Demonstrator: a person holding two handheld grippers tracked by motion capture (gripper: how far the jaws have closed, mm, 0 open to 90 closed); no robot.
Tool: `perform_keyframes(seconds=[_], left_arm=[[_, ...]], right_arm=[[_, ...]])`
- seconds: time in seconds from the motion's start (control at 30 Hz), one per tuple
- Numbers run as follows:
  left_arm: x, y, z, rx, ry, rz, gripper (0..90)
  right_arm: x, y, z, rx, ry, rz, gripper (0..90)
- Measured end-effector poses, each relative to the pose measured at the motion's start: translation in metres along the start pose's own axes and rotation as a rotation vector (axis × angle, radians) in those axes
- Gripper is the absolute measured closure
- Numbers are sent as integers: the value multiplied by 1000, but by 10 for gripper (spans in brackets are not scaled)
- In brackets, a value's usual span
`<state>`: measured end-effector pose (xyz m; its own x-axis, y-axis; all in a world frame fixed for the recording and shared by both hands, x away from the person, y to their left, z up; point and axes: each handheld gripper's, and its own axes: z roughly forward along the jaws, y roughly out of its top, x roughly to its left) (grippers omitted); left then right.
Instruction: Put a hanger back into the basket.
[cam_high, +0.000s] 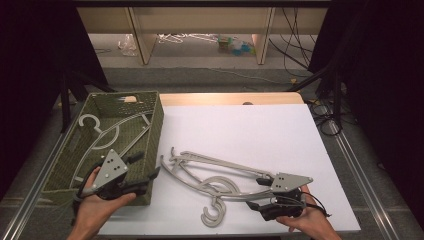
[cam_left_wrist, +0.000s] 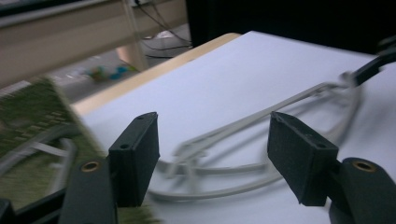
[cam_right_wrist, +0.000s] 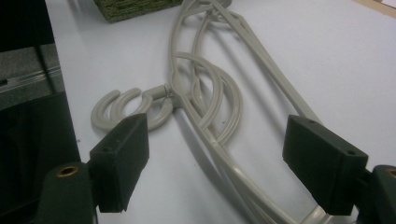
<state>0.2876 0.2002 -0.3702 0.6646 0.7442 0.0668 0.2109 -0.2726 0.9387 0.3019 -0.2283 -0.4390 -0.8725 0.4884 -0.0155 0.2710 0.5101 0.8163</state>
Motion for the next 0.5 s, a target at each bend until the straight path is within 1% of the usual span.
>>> perform_keyframes(seconds=[0.03,0.07,0.1,0.13,0.17,0.23,0.27,0.3,0.33,0.4,0.43,0.47,0.5], left_arm=[[-5,-4,3,-12,-13,-22,343],[-8,-7,5,-2,-22,-18,344],[-12,-10,9,19,-25,-11,340],[-15,-12,10,31,-26,8,331],[-19,-16,14,37,-38,10,327],[-24,-25,20,23,-60,-8,312],[-29,-34,26,30,-89,-14,303],[-32,-39,29,47,-91,-1,299],[-34,-43,31,46,-90,-1,299],[-37,-45,32,40,-101,-1,289],[-40,-47,33,22,-114,-10,281],[-40,-47,33,29,-107,14,277],[-42,-48,33,34,-116,14,271]], right_arm=[[0,0,0,-1,-3,5,236],[0,0,-1,-4,-1,6,236],[0,0,-1,-9,-7,8,236],[0,0,-1,-9,-5,8,236],[0,0,-1,-9,-3,8,236],[0,0,-1,-8,-6,10,234],[0,0,0,-6,-6,11,233],[0,0,0,-5,-3,11,232],[0,0,0,-5,-3,13,231],[0,0,0,-6,-4,8,229],[0,-1,0,-4,-5,9,227],[0,-1,1,-1,-7,10,224],[0,-1,1,2,-7,10,219]])
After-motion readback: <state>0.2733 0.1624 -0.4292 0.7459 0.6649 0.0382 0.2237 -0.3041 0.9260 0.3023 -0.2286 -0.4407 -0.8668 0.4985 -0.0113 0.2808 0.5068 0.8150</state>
